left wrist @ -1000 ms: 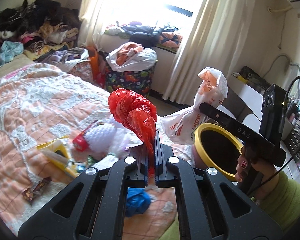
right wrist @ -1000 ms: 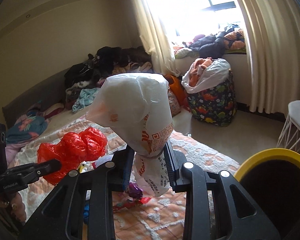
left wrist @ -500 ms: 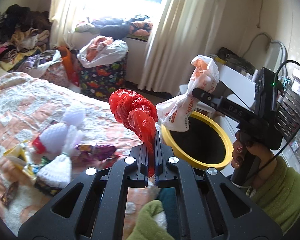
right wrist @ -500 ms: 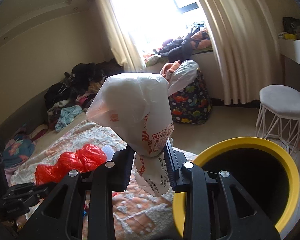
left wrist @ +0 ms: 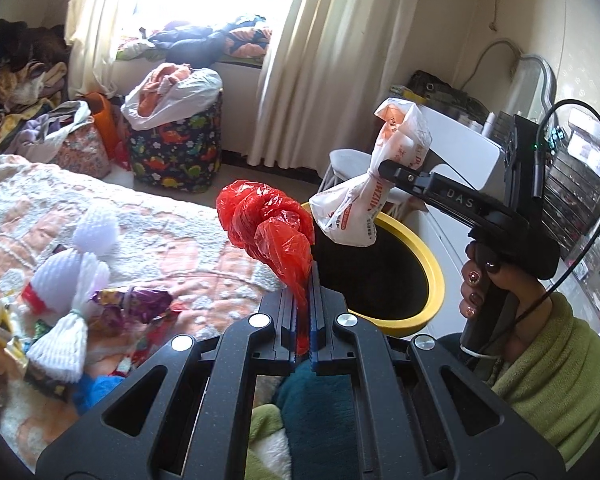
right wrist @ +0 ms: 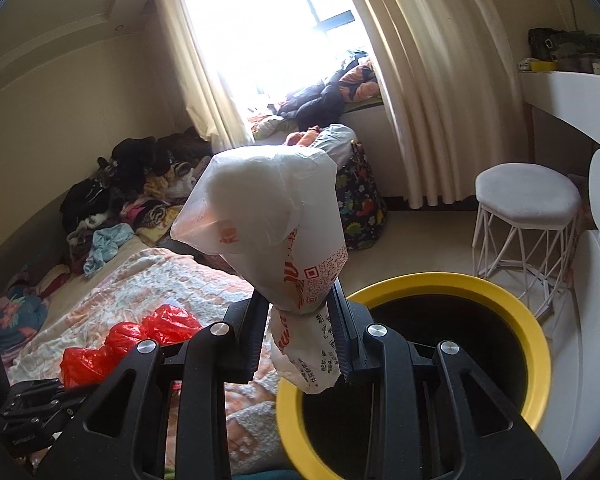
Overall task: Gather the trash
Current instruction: 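Carry both held bags over the yellow-rimmed trash bin, then open both tools to drop the red and white bags into the bin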
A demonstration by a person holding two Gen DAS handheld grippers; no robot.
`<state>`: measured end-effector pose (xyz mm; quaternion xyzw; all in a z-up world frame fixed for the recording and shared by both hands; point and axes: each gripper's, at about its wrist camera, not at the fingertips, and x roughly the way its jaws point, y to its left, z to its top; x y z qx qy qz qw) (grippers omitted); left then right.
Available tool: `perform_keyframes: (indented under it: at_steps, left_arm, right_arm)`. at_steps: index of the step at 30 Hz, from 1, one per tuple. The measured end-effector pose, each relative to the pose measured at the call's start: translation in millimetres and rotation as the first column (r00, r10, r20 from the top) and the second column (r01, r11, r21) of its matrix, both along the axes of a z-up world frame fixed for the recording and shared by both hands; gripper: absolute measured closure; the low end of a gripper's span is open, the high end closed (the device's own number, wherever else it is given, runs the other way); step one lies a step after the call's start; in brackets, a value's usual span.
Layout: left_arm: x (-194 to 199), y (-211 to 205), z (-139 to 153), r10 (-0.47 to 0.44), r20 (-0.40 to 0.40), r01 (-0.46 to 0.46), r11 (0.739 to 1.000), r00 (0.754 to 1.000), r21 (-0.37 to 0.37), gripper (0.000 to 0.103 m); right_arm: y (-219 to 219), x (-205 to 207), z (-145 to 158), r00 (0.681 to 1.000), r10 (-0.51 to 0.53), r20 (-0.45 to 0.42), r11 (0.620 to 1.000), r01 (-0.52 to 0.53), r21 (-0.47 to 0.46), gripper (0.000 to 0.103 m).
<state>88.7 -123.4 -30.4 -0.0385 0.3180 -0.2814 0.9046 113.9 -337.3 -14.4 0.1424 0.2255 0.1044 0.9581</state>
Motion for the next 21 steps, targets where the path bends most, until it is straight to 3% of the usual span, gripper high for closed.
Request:
perform_keyframes:
  at_steps: [21]
  left_arm:
    - [16.4,-67.7,-24.2,-0.141,-0.062,0.143,0.989,0.988,0.046,0.102]
  right_arm:
    - [-73.9,-0.3,-29.0,0.977,-0.188,-0.102,0.978,0.195,0.069,0.075]
